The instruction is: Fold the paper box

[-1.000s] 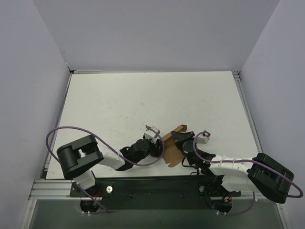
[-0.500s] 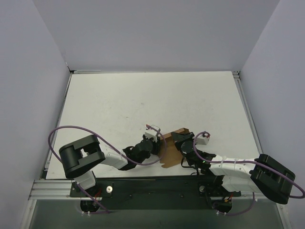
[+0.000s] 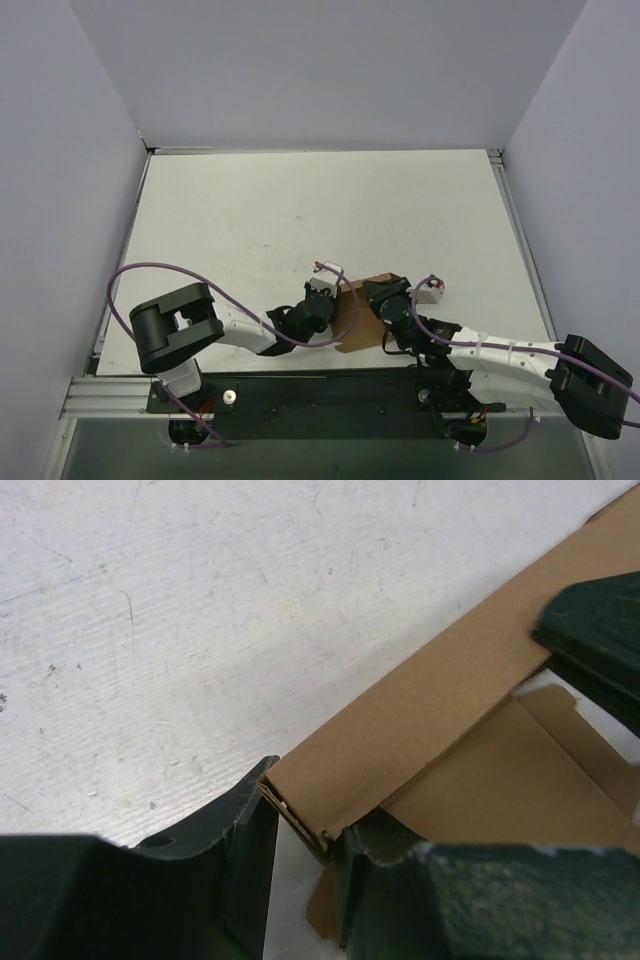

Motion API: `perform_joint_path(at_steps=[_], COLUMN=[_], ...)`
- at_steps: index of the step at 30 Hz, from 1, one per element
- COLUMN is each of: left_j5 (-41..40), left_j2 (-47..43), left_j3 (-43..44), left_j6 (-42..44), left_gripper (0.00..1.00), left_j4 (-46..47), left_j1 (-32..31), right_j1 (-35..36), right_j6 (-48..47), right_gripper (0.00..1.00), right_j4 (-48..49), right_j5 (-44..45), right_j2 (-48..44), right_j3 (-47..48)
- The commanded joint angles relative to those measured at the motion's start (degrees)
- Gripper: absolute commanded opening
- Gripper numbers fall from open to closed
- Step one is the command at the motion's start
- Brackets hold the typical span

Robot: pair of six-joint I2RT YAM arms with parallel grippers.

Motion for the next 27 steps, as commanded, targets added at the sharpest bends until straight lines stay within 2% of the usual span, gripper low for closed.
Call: perform_joint_path(at_steps=[1, 2, 5, 11, 17, 23, 27], left_j5=[-0.66, 0.57, 4.52, 13.57, 26.39, 35.46, 39.68], left_j2=[-1.38, -1.74, -3.14, -7.01, -11.58, -15.01, -17.47], left_j3=[1.31, 1.48, 1.22, 1.65, 2.54, 3.33, 2.63], left_j6=[-0.41, -0.58, -1.19, -1.81, -0.32, 2.58, 4.86], left_gripper=[0.00, 0.00, 0.00, 0.00, 0.00, 0.00, 0.00], left_j4=[-9.40, -10.29, -13.54, -21.27, -28.92, -35.25, -35.96], left_j1=[1.85, 2.38, 4.14, 8.08, 13.27, 17.23, 17.94], right_j1=[1.23, 1.23, 1.23, 1.23, 0.19, -5.43, -9.30], right_j6=[-6.33, -7.74, -12.04, -23.72, -37.53, -48.69, -52.82], right_gripper=[0.20, 0.30, 0.48, 0.67, 0.77, 0.77, 0.77], right_j4=[-6.73, -8.47, -14.26, -25.08, -35.19, -37.14, -33.28], right_j5=[1.59, 1.50, 1.24, -0.16, 0.27, -9.12, -17.03], right_j2=[-6.46, -7.70, -13.24, -23.70, -27.49, -25.74, -23.01], right_j3=[1.73, 2.16, 4.45, 7.71, 7.88, 7.71, 7.01])
